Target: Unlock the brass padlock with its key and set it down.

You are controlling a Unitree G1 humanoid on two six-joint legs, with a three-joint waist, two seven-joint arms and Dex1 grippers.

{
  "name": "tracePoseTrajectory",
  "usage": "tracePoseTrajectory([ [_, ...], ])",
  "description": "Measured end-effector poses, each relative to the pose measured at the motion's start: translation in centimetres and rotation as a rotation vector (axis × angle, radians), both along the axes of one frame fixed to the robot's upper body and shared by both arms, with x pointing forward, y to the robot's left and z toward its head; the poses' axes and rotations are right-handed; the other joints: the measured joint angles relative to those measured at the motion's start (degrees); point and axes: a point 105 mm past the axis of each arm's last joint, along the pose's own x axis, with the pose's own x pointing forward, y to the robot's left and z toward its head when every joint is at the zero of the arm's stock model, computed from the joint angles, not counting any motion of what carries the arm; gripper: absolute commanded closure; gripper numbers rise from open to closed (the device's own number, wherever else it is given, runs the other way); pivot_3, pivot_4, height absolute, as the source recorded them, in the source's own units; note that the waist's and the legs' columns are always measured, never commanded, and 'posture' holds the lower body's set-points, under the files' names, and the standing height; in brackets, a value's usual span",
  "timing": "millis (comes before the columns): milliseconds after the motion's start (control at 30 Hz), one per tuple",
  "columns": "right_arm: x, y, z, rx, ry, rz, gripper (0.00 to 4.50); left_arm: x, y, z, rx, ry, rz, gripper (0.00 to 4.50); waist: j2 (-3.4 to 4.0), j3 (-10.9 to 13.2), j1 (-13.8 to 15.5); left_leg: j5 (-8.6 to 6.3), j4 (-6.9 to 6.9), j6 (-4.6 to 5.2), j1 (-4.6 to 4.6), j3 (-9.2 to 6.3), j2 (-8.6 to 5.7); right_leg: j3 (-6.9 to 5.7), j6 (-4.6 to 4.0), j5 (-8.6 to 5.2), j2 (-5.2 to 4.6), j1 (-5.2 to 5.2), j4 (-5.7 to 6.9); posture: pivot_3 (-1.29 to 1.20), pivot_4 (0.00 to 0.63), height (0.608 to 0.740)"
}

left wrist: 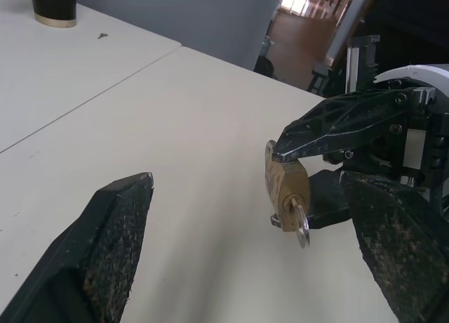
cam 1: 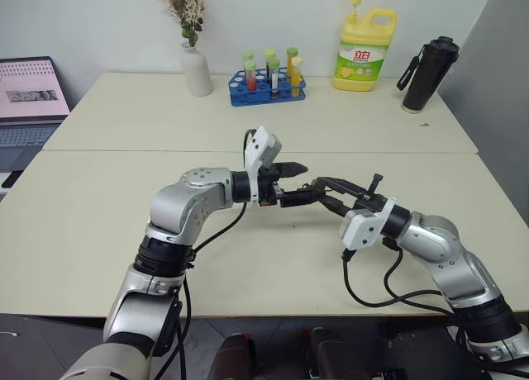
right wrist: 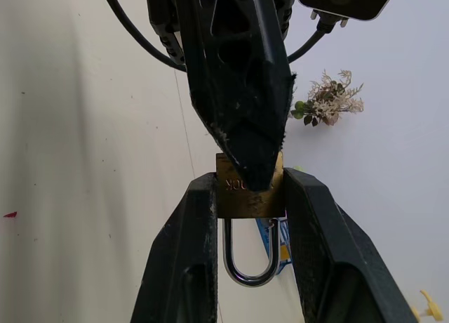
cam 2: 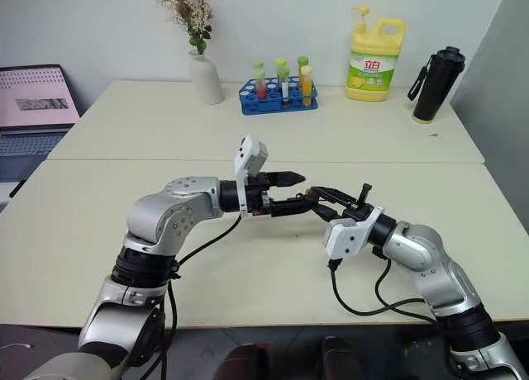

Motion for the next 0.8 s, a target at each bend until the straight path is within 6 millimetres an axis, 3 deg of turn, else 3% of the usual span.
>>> tracePoseTrajectory([
  [367, 0.0, 0.1, 0.1, 0.002, 0.001, -0.004, 3.56, -0.7, -0.8, -0.3, 0.004, 0.018, -0.052, 4.25, 0.00, 0.00, 0.00, 0.00, 0.00, 0.00, 0.00, 0.01, 0.00, 0.01, 0.01, 0.00, 0.00, 0.00, 0.00, 0.00, 0.150, 0.740],
  [633, 0.0, 0.0, 0.0, -0.005, 0.014, -0.007, 3.56, -0.7, -1.0, -0.4, 0.013, 0.010, -0.058, 4.33, 0.00, 0.00, 0.00, 0.00, 0.00, 0.00, 0.00, 0.00, -0.01, 0.00, 0.00, 0.00, 0.00, 0.00, 0.00, 0.00, 0.150, 0.740],
  [800, 0.1, -1.6, -0.4, 0.008, 0.090, -0.070, 1.77, -0.6, -0.8, -0.7, 0.024, 0.005, -0.061, 4.33, 0.00, 0.00, 0.04, 0.00, 0.00, 0.00, -0.01, 0.00, -0.02, 0.00, 0.01, -0.01, -0.01, 0.00, -0.01, 0.00, 0.150, 0.740],
])
